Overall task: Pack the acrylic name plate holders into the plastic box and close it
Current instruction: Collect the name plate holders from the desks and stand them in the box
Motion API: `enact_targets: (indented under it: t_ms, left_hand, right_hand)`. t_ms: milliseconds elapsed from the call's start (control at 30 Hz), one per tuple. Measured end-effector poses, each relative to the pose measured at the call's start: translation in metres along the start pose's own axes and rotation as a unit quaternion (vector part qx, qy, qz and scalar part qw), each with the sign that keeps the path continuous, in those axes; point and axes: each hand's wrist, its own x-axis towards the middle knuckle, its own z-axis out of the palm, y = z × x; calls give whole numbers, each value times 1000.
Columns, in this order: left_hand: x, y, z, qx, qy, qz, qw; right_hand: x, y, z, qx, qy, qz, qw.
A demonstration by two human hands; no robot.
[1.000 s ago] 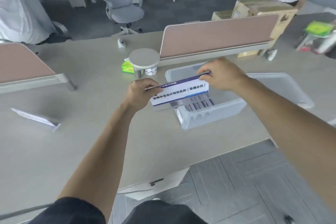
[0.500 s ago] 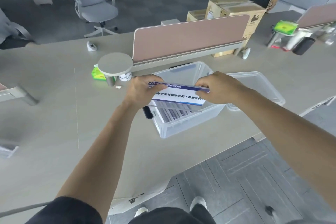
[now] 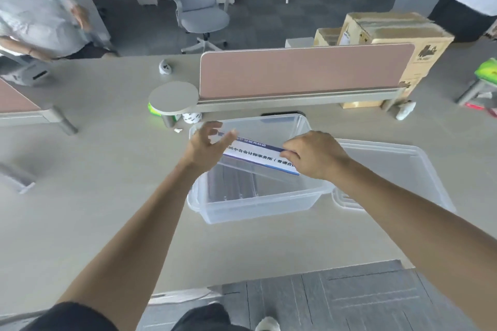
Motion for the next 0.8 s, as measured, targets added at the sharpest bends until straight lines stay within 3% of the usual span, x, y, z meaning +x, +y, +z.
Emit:
enact_targets:
  t_ms: [67,133,200,367,567,667,800]
  left_hand:
    - [5,1,7,-66,-3,-149,987]
    - [11,5,17,-190,-35,-238,952]
    - [22,8,27,-298,-57,-243,921]
    - [61,16,51,-344,-8,-300,890]
    - [99,7,65,-400,-51,-247,881]
    - [106,1,67,-359,-76,-213,906]
    - [110,1,82,-255,-79,-194,944]
  right_hand:
    - [9,12,4,-7,18,-6,1000]
    - [18,20,11,-4,36,-14,999]
    - [24,24,16,10,40,-7,999]
    - [40,29,19,54,24,13,998]
    - [64,26,25,131,-77,71,986]
    - [76,28,30,200,-106,90,970]
    - [99,34,54,186,-132,64,972]
